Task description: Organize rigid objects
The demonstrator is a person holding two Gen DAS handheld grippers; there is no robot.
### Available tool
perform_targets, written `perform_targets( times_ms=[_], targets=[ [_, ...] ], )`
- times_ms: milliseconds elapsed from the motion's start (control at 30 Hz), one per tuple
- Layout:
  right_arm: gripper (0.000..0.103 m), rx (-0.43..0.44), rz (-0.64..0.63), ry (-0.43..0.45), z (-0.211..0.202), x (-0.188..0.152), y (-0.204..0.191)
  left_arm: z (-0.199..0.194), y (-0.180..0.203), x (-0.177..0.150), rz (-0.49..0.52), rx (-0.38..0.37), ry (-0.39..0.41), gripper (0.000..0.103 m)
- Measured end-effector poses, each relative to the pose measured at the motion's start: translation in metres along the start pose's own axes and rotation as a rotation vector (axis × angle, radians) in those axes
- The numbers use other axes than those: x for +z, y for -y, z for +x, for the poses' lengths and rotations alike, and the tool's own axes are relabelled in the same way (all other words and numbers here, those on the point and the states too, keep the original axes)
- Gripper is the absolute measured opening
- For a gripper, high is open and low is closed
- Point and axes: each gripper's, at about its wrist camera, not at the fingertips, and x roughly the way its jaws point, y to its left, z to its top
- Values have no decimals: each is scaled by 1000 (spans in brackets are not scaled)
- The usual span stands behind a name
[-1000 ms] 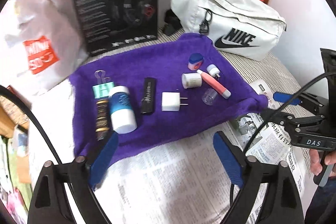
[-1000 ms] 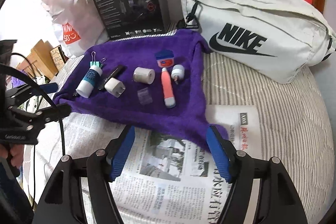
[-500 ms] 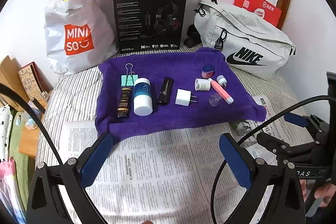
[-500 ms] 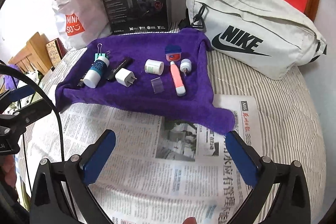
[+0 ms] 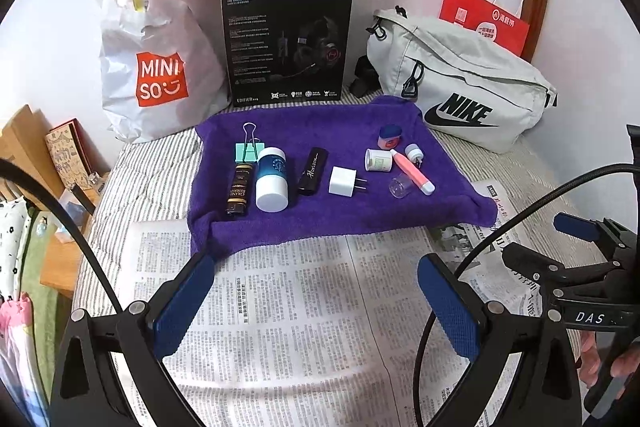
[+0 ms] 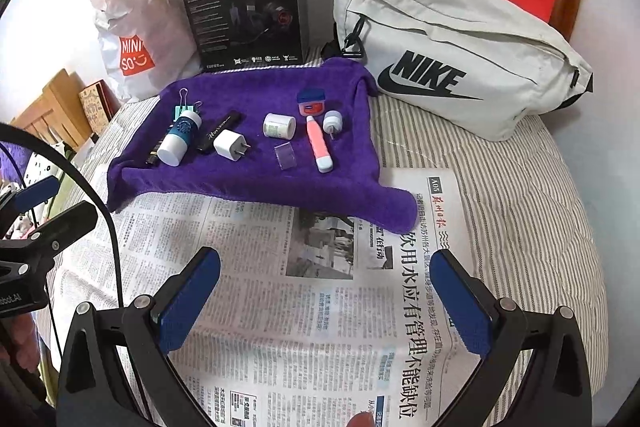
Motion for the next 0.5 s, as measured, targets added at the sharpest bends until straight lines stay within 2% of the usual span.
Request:
perform_targets(
  times_ms=[500],
  targets=[
    [103, -7, 0, 8, -7, -2, -1, -8, -4, -2, -27, 0, 7, 103]
  ],
)
